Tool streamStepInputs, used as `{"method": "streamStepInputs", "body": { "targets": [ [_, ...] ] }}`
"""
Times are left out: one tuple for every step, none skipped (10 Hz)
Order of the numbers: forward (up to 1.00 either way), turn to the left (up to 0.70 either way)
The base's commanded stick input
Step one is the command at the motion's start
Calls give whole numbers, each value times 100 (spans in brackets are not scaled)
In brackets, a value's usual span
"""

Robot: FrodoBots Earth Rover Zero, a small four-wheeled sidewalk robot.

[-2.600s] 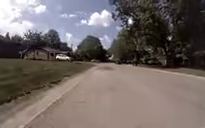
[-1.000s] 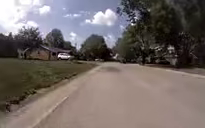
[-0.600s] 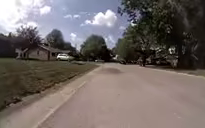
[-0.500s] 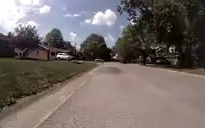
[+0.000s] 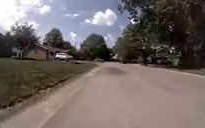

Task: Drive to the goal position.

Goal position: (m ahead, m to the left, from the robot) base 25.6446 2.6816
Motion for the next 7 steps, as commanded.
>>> {"method": "streamStepInputs", "body": {
  "targets": [
    [100,-3],
    [100,0],
    [100,0],
    [100,0],
    [100,0],
    [100,-1],
    [100,-12]
  ]
}}
